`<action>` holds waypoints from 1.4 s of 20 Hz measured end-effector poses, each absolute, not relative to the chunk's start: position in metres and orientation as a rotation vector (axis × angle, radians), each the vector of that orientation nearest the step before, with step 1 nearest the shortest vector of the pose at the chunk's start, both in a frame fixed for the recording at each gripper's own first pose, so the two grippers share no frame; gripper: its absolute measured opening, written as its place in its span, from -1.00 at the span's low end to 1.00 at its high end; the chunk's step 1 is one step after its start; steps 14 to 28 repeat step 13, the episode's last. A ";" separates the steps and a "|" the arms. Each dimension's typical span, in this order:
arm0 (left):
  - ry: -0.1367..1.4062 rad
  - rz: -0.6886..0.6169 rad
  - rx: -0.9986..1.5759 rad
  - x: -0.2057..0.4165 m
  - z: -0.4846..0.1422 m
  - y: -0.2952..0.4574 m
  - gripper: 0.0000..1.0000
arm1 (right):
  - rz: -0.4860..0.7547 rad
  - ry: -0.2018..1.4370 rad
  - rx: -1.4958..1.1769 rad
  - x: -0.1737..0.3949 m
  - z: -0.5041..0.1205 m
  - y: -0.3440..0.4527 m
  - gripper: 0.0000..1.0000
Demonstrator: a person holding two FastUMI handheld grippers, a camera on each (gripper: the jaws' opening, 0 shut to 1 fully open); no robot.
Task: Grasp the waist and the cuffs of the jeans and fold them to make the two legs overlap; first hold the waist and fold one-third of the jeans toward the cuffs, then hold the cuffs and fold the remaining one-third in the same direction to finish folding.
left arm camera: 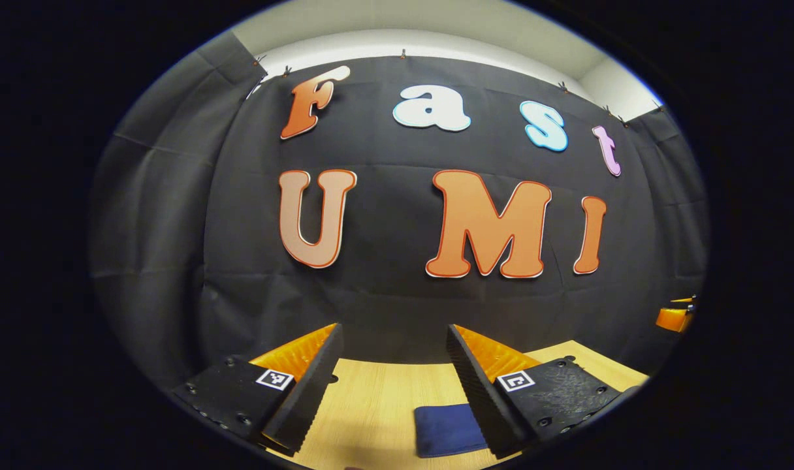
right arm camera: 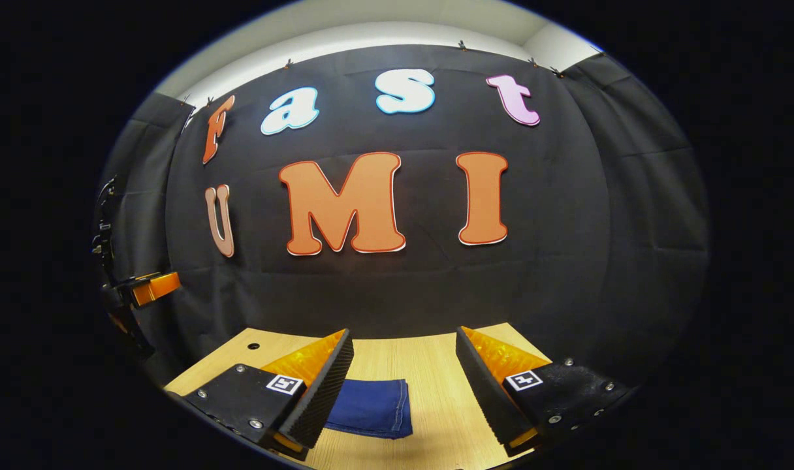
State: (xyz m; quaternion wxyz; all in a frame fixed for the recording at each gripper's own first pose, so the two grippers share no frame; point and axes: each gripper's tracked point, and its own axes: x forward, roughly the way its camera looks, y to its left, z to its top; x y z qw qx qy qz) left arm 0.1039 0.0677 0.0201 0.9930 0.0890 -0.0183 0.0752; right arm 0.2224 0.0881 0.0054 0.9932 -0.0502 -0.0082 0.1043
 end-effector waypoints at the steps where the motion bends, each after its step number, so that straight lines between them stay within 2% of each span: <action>1: -0.037 0.160 0.180 0.100 0.020 0.067 0.94 | 0.216 -0.018 -0.090 0.223 0.005 0.088 0.94; 2: -0.033 0.167 0.181 0.097 0.019 0.068 0.94 | 0.221 -0.023 -0.081 0.224 0.007 0.088 1.00; 7: -0.059 0.185 0.208 0.082 0.028 0.068 0.94 | 0.290 -0.092 -0.078 0.217 0.023 0.104 0.94; 8: -0.063 0.184 0.218 0.079 0.027 0.067 0.90 | 0.295 -0.112 -0.085 0.217 0.028 0.106 1.00; 9: -0.062 0.183 0.229 0.080 0.026 0.067 0.94 | 0.298 -0.121 -0.091 0.217 0.030 0.107 1.00; 10: -0.060 0.180 0.237 0.078 0.025 0.067 0.94 | 0.300 -0.118 -0.095 0.219 0.028 0.110 0.94; 12: -0.052 0.171 0.234 0.079 0.023 0.067 0.90 | 0.298 -0.101 -0.092 0.221 0.024 0.112 0.94; 28: -0.049 0.166 0.227 0.080 0.021 0.066 0.94 | 0.299 -0.096 -0.090 0.221 0.022 0.112 0.94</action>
